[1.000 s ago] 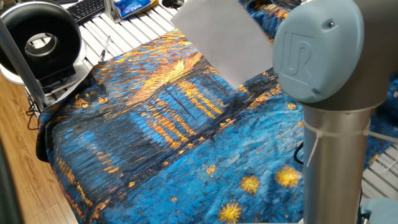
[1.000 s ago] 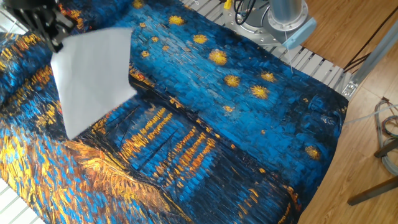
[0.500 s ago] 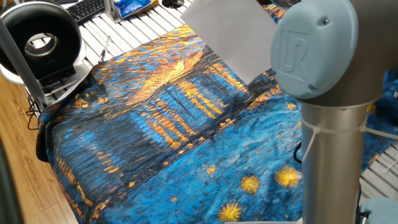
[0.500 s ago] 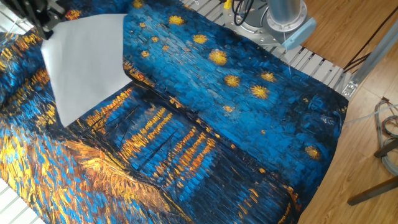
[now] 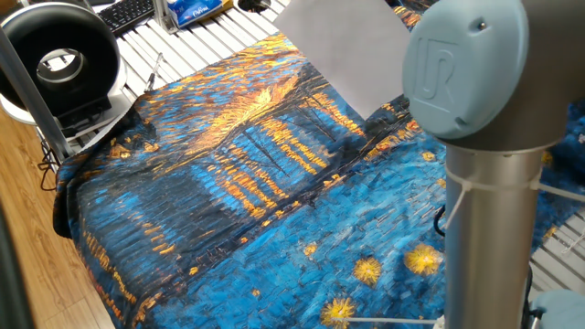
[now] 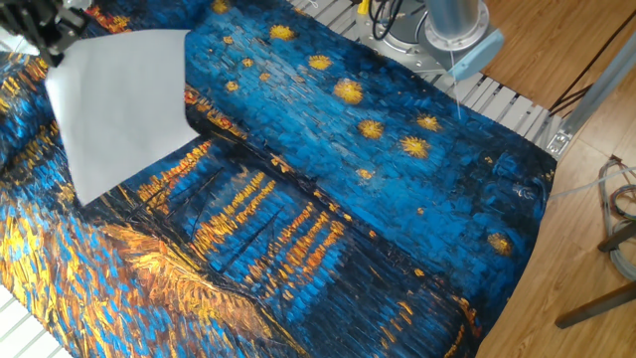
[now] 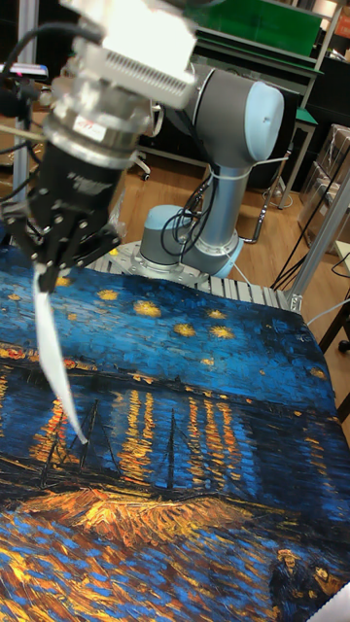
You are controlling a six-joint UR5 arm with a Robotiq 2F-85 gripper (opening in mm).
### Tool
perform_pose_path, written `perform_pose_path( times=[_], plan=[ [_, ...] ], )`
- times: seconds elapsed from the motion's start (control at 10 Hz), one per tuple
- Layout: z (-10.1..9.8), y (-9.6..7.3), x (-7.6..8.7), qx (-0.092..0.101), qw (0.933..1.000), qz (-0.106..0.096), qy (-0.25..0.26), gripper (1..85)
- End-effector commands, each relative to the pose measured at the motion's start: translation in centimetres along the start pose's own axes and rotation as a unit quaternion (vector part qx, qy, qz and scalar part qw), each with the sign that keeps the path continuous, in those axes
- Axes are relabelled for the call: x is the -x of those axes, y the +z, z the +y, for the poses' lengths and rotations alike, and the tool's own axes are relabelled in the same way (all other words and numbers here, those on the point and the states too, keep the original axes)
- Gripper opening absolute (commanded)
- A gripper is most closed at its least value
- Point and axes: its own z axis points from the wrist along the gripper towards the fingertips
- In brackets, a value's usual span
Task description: Flip over and spread out the paper that is laid flat on the table
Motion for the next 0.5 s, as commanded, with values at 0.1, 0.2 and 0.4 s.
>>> perform_pose_path(
  times=[0.1, 0.2, 0.4],
  plan=[
    [-2.2, 3.7, 0.7, -0.024, 0.999, -0.023, -0.029, 1.0],
    [-1.6, 4.2, 0.8, -0.02, 0.9992, -0.026, -0.025, 1.0],
    [1.1, 5.2, 1.3, 0.006, 0.9992, -0.037, 0.008, 1.0]
  ],
)
